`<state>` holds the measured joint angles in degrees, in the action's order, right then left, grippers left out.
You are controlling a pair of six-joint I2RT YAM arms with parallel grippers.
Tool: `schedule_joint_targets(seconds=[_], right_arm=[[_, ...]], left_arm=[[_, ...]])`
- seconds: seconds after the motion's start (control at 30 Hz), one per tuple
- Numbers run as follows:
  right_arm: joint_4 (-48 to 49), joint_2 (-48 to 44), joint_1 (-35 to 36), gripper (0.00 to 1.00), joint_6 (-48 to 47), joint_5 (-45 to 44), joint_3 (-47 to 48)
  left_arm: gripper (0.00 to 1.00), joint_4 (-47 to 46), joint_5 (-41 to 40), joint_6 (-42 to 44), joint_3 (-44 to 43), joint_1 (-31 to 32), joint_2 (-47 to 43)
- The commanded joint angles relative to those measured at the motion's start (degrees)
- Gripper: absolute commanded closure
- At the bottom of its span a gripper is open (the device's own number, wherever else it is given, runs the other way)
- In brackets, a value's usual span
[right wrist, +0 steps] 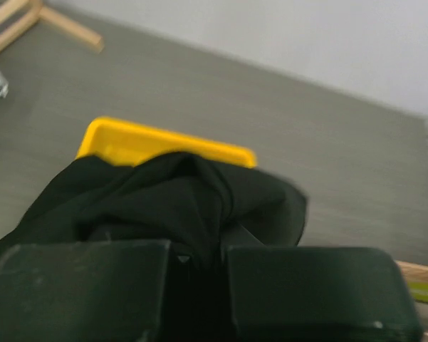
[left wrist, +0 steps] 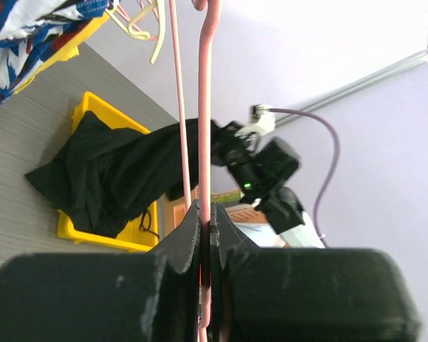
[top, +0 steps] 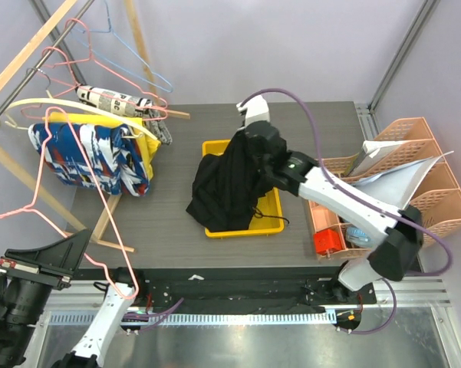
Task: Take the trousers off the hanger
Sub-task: Place the trousers into the basket, then hang the hanger back to the clothesline with the left arm
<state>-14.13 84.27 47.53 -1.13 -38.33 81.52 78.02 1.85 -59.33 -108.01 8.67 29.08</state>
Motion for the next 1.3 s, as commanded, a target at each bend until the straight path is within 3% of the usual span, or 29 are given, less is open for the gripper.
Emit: schedule_joint_targets(seconds=[0.0,0.17,0.27,0.37,0.4,0.47,0.5,0.67,0.8,0.97,1.03,1.07,1.17,1.27], right_arm=[[1.0,6.9,0.5,0.99,15.5,9.6,-2.8],[-2.8,14.8,0.4,0.99,24.7,14.9,-5.5],[-8.8,19.2,0.2,0.97,25.7,17.8,-3.7],[-19.5,23.3,0.2,0.86,25.6,22.5,1.7],[-25.4,23.4,0.3,0.72,25.3,22.9,4.3],[-29.7,20.2,0.6,0.56,25.7,22.1,5.8],[-33.4,18.2,0.8,0.4,26.3,22.1,6.1],[-46.3,6.3,1.8,0.15,28.7,21.2,10.7],[-54.4,0.4,4.6,0.12,30.2,20.3,14.5],[-57.3,-4.2,17.8,0.08,29.4,19.3,22.4],[-55.8,-4.1,22.1,0.07,28.1,22.3,25.4],[-53.1,-3.8,28.9,0.06,27.4,22.3,28.6],[-45.6,-0.9,39.9,0.06,23.6,20.8,33.6],[-39.7,5.5,46.2,0.07,17.8,16.6,41.1]], left_arm=[[1.0,-2.7,-4.9,2.1,-1.6,1.2,3.8],[1.0,-2.3,-7.1,4.7,-2.8,1.6,5.8],[1.0,0.2,-10.0,4.8,-3.6,2.0,6.7],[1.0,2.2,-11.7,5.3,-3.9,2.2,7.2],[1.0,2.5,-11.8,5.9,-3.9,2.2,7.2],[1.0,2.8,-11.6,7.2,-3.0,2.3,7.3],[1.0,2.8,-11.6,7.6,-2.6,2.2,7.2],[1.0,1.5,-11.6,8.4,0.8,2.3,6.0],[1.0,1.9,-11.5,7.3,2.4,2.2,5.3],[1.0,2.4,-10.4,6.0,2.0,2.3,4.9],[1.0,3.5,-11.1,4.9,1.5,2.3,5.1],[1.0,4.8,-11.5,4.5,1.4,2.2,5.2],[1.0,6.2,-12.7,3.3,1.7,2.3,5.1],[1.0,7.3,-13.7,2.5,1.7,2.3,5.5]])
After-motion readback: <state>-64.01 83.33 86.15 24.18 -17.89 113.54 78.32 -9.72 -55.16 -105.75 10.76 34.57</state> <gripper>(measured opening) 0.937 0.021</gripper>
